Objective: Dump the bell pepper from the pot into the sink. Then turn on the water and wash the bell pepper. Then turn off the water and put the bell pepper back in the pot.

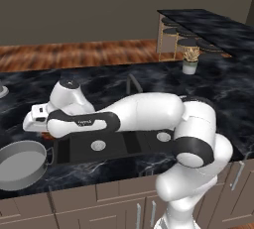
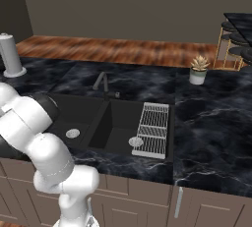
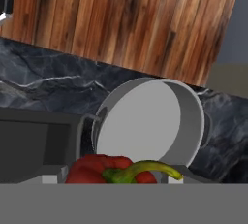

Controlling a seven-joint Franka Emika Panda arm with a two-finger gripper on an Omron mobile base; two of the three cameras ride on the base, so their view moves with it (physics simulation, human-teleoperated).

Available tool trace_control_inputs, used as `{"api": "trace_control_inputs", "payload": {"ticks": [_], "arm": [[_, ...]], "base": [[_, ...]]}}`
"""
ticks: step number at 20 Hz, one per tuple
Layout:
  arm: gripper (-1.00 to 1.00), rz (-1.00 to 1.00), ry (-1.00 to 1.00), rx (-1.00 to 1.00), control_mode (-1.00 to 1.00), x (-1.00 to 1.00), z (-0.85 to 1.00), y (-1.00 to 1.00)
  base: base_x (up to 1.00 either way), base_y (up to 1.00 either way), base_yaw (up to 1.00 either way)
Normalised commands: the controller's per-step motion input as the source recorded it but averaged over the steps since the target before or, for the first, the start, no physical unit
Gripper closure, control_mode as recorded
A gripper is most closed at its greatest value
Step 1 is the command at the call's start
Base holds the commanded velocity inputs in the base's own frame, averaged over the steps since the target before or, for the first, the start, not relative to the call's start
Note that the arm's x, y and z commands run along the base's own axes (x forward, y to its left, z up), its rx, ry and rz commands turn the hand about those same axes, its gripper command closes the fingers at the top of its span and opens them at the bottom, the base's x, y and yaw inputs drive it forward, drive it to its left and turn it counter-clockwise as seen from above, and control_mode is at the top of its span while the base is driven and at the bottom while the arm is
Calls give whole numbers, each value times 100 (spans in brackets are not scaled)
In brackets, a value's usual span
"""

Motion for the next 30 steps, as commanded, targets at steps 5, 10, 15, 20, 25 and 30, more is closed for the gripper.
{"api": "trace_control_inputs", "payload": {"ticks": [5, 10, 15, 20, 25, 30], "arm": [[100, 4, 0, -10, -100, 0, -20, 49], [100, 3, 0, -9, -100, 0, -34, 38], [100, 2, 0, -5, -100, 3, -30, 30], [100, 1, 0, -5, -100, 9, -38, 25], [100, 0, 0, -2, -100, 17, -39, 10], [100, 0, 0, 0, -100, 23, -32, 3]], "base": [[0, 0, 0], [0, 0, 0], [0, 0, 0], [0, 0, 0], [0, 0, 0], [0, 0, 0]]}}
